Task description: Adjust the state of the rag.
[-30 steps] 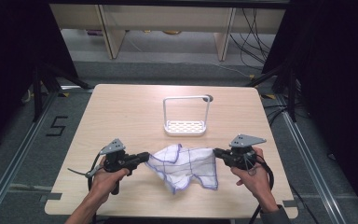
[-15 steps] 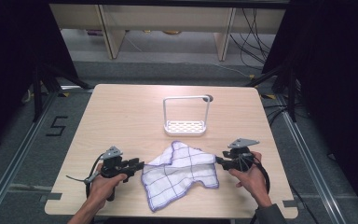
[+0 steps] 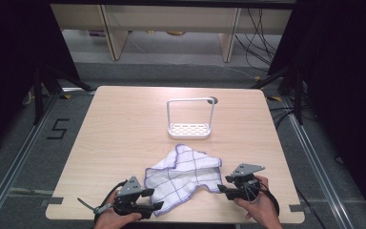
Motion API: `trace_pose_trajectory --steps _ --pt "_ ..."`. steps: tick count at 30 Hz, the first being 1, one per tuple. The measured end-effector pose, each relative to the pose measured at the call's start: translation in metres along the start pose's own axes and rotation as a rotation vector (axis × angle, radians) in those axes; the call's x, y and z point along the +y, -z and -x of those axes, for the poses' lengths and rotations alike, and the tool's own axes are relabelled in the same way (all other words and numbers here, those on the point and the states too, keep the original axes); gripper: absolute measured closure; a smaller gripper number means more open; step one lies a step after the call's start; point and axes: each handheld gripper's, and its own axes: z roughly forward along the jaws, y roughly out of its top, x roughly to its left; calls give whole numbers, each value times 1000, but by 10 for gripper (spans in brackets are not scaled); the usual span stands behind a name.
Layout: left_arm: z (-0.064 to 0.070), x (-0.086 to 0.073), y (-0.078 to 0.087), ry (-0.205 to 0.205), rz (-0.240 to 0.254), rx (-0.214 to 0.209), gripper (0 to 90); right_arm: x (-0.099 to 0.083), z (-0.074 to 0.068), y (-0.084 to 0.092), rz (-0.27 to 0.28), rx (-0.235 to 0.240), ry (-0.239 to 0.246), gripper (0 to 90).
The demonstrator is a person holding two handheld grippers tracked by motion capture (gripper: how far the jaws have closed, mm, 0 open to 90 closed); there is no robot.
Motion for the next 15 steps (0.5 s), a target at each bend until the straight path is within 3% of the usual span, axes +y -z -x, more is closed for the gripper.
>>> trace_pose_trajectory --steps 2,3,5,6,8,11,13,14,15 --pt "2 0 -2 -13 -13 -12 394 -1 -1 -3 14 -3 8 530" --pt "1 0 -2 -39 -44 -5 389 0 -1 -4 5 -3 12 526" --pt "4 -2 -6 -33 -24 6 388 -1 0 -5 1 -2 19 526" --pt "4 -5 -11 -50 -42 21 387 -1 -2 -7 -10 4 -8 522" --pt "5 -6 -12 -45 -61 36 392 -3 0 -10 20 -8 13 518" --pt "4 -7 -14 -116 -113 51 396 -3 -2 -12 -18 2 15 514" --pt "6 -7 -16 -135 -111 69 467 -3 -5 -16 4 -5 36 514" --pt "4 -7 -15 -187 -115 88 514 -2 -7 -17 -21 -12 64 517" --pt "4 -7 -15 -187 -115 88 549 -2 -7 -17 -21 -12 64 517"
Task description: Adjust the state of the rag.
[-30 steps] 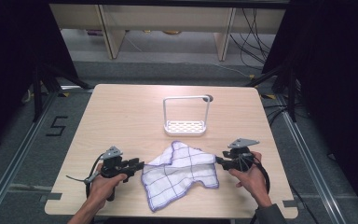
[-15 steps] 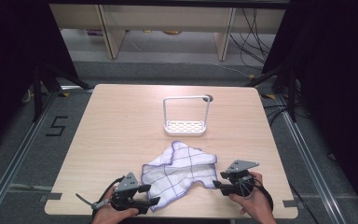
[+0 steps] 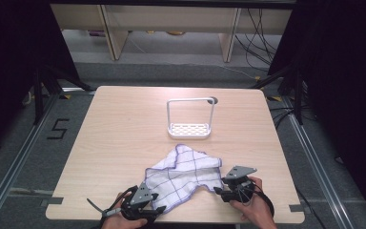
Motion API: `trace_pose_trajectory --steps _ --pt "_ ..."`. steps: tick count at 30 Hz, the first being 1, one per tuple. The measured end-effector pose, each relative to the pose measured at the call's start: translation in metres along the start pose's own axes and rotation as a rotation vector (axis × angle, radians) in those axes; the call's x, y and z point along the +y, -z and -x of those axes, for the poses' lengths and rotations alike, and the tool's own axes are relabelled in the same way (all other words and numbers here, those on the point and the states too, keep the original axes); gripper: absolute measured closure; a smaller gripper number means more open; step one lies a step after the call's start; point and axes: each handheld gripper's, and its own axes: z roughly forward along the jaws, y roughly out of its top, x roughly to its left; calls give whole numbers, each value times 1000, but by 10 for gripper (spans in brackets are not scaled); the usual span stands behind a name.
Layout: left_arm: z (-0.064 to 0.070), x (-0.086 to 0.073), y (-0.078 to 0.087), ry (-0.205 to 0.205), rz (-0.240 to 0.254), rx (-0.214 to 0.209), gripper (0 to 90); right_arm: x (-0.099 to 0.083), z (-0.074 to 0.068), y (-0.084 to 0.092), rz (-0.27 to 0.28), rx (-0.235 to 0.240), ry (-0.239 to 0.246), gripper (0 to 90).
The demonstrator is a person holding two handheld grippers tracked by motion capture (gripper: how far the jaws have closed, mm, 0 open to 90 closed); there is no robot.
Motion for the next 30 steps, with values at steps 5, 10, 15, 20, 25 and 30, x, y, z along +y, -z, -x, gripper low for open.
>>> trace_pose_trajectory --steps 5,10,15,20,25,30 --pt "-4 -2 1 -19 9 22 726 -1 -3 -5 -32 -6 68 725" --pt "-7 -2 3 -31 9 13 845 2 -15 12 -1 7 87 862" --pt "-15 -3 11 -33 -1 13 856 -10 -42 38 6 51 122 864" --pt "-13 -4 14 -37 -13 -3 854 -28 -53 39 -11 99 119 861" --pt "-14 -3 14 -12 -4 -10 794 -29 -54 32 -32 132 97 710" --pt "-26 13 17 74 115 31 495 -11 -26 44 82 36 34 561"
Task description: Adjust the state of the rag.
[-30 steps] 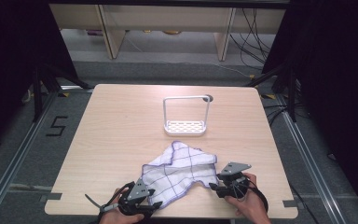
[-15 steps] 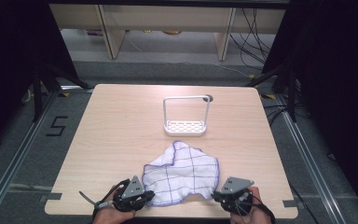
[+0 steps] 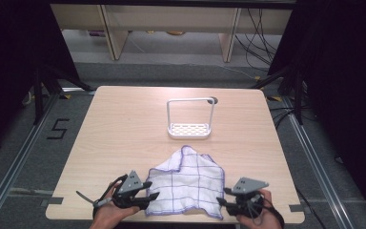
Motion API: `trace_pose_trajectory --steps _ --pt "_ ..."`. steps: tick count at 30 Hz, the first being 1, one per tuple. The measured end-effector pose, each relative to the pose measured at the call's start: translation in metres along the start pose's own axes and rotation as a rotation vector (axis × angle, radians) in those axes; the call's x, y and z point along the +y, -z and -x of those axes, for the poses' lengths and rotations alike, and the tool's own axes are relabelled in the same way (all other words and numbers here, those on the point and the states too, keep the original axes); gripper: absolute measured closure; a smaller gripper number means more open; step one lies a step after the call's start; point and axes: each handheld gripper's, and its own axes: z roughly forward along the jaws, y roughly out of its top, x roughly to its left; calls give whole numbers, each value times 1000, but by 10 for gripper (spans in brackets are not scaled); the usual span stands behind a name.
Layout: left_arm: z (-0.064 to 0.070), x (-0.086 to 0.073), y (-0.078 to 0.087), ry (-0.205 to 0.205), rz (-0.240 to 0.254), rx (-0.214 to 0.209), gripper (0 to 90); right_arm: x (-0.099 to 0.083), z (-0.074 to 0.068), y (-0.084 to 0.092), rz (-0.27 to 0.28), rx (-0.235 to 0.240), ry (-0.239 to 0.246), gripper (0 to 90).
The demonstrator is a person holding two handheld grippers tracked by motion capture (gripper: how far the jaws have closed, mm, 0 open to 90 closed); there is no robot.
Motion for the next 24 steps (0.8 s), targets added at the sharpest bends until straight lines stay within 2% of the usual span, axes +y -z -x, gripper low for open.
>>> trace_pose_trajectory --steps 1,2,3,4,5,6,7,8,9,10,11,12,13,14,15,16,17,18,19,20,21,22,23,24 --pt "-4 10 0 -1 7 17 477 4 8 1 22 -22 -20 547" --pt "-4 10 0 -1 7 17 457 4 8 1 22 -22 -20 547" --pt "-5 20 -4 -12 35 37 440 15 26 1 67 -58 -45 545" --pt "-5 20 -4 -12 35 37 435 15 26 1 67 -58 -45 545" --pt "-7 29 -11 -20 49 39 432 27 45 -4 91 -82 -50 557" --pt "-7 29 -11 -20 49 39 427 33 54 -9 99 -96 -66 560" --pt "-6 37 -19 -29 71 33 423 40 62 -13 98 -95 -99 563" --pt "-6 37 -19 -29 71 33 418 40 62 -13 98 -95 -99 563" --pt "-6 44 -26 -37 64 46 410 51 81 -26 121 -83 -128 582" --pt "-6 44 -26 -37 64 46 404 51 81 -26 121 -83 -128 582" --pt "-6 49 -36 -39 58 30 398 60 92 -41 112 -76 -139 583" --pt "-6 49 -36 -39 58 30 393 60 92 -41 112 -76 -139 583" --pt "-4 52 -45 -38 40 27 391 68 97 -53 84 -69 -144 585" --pt "-4 52 -45 -38 40 27 391 71 99 -59 71 -62 -138 583" --pt "-5 54 -54 -65 11 20 391 74 100 -64 59 -54 -142 582" --pt "-5 54 -54 -65 11 20 389 74 100 -64 59 -54 -142 582" --pt "-6 54 -59 -65 9 29 386 76 101 -72 29 -51 -149 581" --pt "-7 55 -62 -60 -5 17 386 76 101 -72 29 -51 -149 581" --pt "-7 58 -69 -49 -6 26 381 77 102 -79 28 -53 -132 580" --pt "-7 58 -69 -49 -6 26 381 77 102 -79 28 -53 -132 580" --pt "-8 61 -74 -62 -11 46 383 77 102 -83 10 -51 -133 577" --pt "-8 61 -74 -62 -11 46 394 78 102 -84 -4 -51 -137 577" --pt "-9 63 -81 -79 -12 61 403 78 103 -86 -4 -41 -127 577" --pt "-9 63 -81 -79 -12 61 410 78 103 -86 -4 -41 -127 577"
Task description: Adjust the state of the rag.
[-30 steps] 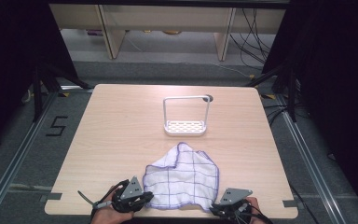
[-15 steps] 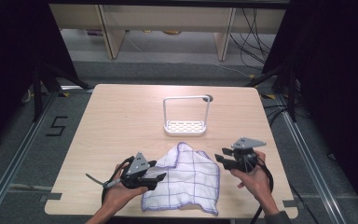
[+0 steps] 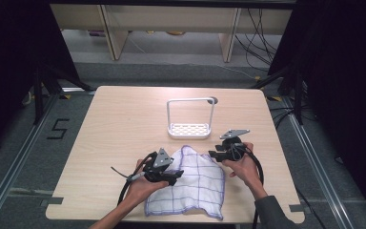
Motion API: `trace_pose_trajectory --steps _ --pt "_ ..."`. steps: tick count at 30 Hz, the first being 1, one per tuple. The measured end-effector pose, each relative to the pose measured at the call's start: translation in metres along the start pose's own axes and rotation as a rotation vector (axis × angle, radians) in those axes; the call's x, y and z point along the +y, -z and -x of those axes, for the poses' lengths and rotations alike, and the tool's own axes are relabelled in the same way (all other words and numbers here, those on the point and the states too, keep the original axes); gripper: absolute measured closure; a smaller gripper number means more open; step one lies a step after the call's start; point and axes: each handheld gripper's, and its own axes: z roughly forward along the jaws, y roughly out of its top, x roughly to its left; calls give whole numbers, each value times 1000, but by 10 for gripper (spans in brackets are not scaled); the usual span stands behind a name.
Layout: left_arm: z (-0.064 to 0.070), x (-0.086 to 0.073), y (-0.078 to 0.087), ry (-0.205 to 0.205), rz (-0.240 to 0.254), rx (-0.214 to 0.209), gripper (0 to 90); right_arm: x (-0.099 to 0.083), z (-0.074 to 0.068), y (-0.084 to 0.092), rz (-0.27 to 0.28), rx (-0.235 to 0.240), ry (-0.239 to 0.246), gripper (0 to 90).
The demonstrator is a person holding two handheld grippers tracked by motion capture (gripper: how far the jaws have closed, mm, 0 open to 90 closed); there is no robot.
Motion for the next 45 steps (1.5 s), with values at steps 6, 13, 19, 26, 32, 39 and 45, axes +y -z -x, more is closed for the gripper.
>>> trace_pose_trajectory --steps 6,13,19,26,32,39,45 --pt "-7 -2 -13 -39 -37 11 530 0 3 -11 -33 2 -25 571" --pt "-22 -5 -14 -76 -32 38 839 4 -10 -30 -75 28 13 658" --pt "-42 -3 0 -35 14 77 856 7 -10 -25 -91 22 41 854" --pt "-68 -4 10 32 29 127 859 15 4 10 1 -55 13 857" --pt "-90 -11 -3 123 43 129 857 8 22 10 18 -130 -7 852" --pt "-107 -19 -16 171 44 127 850 -2 32 -8 -30 -148 -9 806" --pt "-113 -21 -16 221 51 119 723 -1 37 -10 -31 -188 -42 665"
